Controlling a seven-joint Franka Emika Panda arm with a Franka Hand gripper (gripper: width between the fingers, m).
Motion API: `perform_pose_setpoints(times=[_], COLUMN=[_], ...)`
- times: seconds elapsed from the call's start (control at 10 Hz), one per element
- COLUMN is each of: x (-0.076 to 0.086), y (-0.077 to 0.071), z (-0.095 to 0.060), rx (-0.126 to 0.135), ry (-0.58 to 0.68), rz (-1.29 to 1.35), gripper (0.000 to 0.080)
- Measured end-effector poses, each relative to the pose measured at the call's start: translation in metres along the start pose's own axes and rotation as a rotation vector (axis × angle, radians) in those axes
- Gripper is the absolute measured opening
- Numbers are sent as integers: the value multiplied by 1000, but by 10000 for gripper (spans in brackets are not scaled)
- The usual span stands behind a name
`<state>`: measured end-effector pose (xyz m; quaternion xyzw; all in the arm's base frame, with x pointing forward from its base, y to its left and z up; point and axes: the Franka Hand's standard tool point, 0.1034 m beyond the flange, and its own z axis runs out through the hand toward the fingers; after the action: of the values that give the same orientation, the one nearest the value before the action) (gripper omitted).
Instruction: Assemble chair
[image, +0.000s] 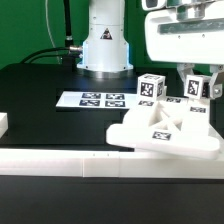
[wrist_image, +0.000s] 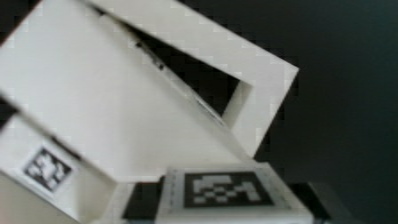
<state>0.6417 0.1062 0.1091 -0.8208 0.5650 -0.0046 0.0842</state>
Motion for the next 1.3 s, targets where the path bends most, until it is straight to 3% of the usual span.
perform_pose_setpoints(times=[0.3,0.4,0.5,0.6,0.7,1.2,1.3], x=[0,-1,0,1,0,-1,-2], y=[0,0,0,0,0,-1,2], z=[0,0,0,-1,-2,-2,-3], rx=[-1,-2,-3,-7,-15,-12,-43], ry=[-9,-9,-8,-9,-15,-18,-24], rz=[124,139,106,38,28,-286,-421], gripper=[274,368,368,562,622,649,649])
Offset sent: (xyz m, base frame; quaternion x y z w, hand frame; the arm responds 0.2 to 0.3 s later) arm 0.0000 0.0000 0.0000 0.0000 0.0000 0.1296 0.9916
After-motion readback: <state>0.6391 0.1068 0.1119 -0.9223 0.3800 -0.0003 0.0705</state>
